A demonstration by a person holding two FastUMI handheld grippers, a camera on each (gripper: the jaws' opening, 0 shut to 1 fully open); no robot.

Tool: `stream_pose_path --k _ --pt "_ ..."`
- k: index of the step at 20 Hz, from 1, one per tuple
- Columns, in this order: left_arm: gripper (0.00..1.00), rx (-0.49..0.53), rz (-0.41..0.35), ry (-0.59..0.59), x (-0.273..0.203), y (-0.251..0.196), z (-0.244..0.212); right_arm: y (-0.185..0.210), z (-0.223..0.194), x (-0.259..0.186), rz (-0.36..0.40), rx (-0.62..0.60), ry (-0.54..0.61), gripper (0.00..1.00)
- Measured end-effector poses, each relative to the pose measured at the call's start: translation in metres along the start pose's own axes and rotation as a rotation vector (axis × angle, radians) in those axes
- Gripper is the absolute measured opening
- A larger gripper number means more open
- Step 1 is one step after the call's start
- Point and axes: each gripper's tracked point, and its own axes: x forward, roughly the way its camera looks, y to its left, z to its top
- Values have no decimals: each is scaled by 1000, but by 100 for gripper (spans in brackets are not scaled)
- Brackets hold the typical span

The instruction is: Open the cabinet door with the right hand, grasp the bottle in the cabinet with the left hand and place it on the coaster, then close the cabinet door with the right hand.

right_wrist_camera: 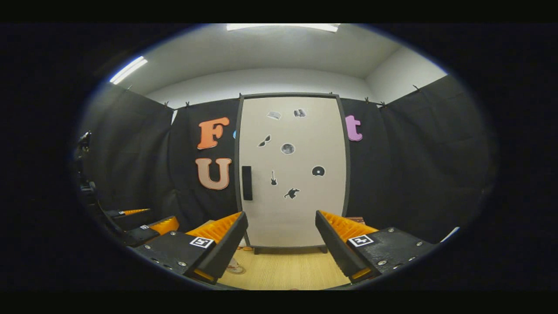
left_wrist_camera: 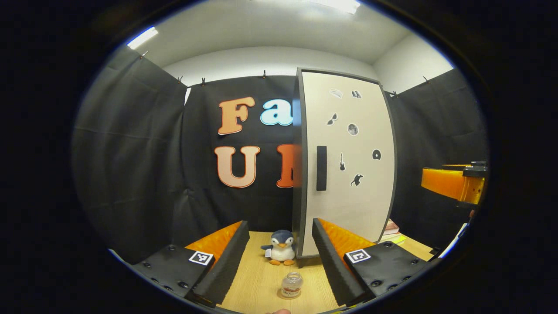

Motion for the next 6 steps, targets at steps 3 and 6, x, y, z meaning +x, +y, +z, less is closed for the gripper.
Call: stream_pose_path --k 3,6 --pt "95 9 -8 -1 -9 -11 1 -10 -3 -7 -10 21 3 96" --pt "95 21 -4 -1 -16 -17 4 -15 -4 -12 -7 30 4 96"
